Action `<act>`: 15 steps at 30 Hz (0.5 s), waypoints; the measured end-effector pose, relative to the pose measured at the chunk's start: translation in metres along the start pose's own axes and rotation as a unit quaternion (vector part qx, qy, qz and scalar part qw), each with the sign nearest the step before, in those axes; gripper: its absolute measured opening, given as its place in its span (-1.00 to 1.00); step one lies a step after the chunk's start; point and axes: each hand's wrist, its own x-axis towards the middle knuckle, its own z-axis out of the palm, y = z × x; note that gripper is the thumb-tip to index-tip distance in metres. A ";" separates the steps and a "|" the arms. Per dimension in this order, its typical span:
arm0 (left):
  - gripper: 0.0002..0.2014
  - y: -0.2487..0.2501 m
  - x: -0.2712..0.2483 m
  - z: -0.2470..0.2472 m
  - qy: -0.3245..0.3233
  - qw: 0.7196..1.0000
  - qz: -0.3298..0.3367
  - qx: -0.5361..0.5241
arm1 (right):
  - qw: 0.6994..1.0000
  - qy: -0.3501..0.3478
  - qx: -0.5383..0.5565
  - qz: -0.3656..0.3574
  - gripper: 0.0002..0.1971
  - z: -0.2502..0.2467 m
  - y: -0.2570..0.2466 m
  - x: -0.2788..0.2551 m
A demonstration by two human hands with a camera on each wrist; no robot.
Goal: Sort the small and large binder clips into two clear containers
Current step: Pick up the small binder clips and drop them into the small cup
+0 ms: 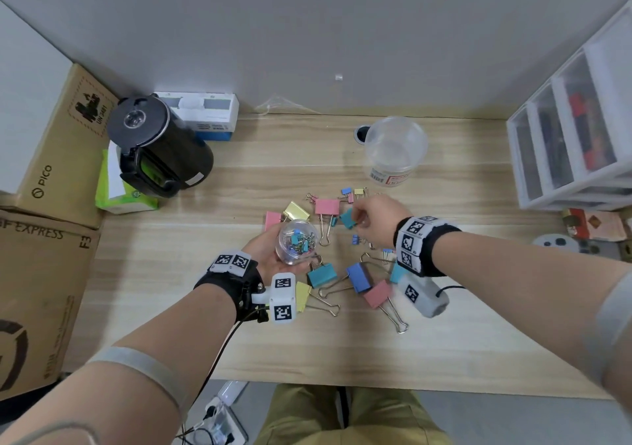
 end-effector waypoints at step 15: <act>-0.56 -0.004 -0.003 -0.001 -0.028 0.999 -0.015 0.024 | 0.996 0.033 0.081 -0.011 -0.75 0.035 -0.009 -0.001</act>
